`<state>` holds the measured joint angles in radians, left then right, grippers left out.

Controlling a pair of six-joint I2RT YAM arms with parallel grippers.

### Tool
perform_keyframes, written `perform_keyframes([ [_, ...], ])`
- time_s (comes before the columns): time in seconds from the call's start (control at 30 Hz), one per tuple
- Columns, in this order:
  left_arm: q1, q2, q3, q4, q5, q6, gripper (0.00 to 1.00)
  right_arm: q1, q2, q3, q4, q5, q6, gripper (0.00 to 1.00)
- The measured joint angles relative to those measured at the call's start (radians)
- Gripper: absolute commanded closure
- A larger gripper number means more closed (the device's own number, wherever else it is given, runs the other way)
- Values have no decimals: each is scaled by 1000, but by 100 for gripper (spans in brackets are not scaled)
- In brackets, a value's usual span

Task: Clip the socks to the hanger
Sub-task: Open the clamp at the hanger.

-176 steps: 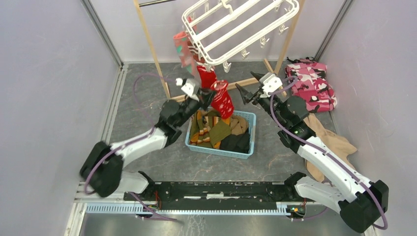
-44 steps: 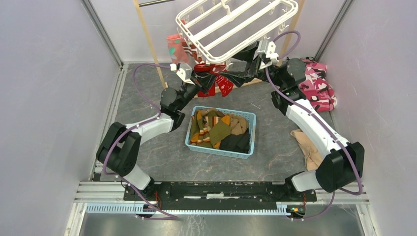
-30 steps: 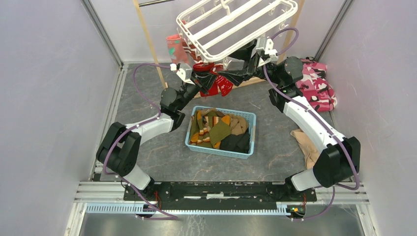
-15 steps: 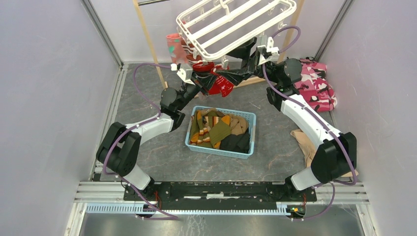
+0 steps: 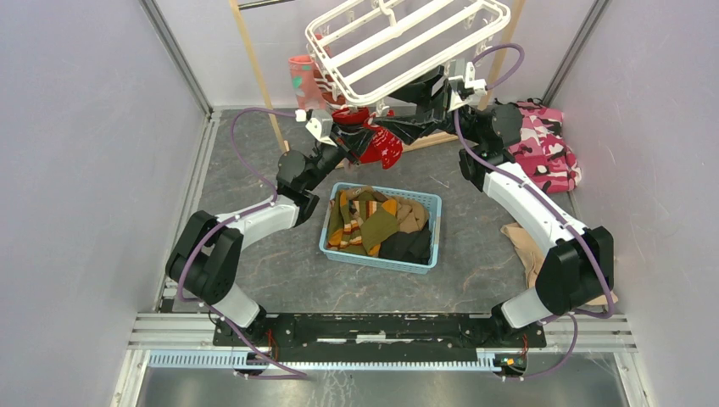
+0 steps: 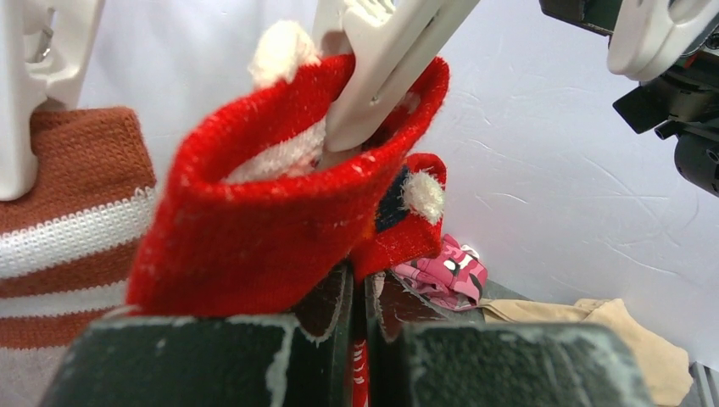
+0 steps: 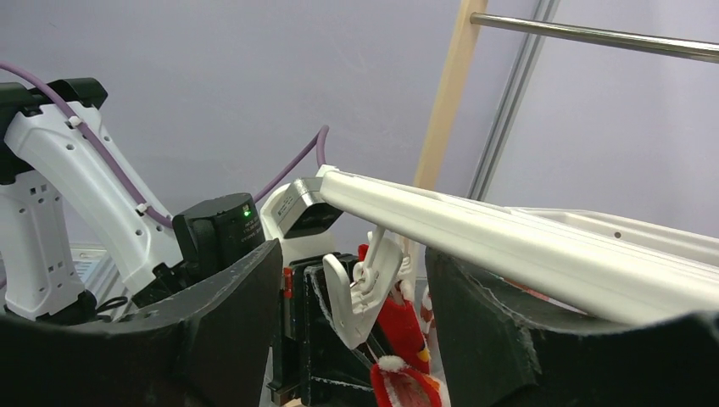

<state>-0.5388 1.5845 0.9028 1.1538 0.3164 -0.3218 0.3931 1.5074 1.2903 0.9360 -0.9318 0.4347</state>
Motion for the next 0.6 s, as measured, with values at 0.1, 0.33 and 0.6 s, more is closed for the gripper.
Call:
perform_keyframes([
  [0.1,0,0,0,0,0,0,98,0,2,0,6,0,10,40],
  [0.33,0,0,0,0,0,0,98,0,13,0,10,-4,16,44],
  [0.6,0,-6,0,-1,0,0,98,0,15,0,10,-8,21,36],
])
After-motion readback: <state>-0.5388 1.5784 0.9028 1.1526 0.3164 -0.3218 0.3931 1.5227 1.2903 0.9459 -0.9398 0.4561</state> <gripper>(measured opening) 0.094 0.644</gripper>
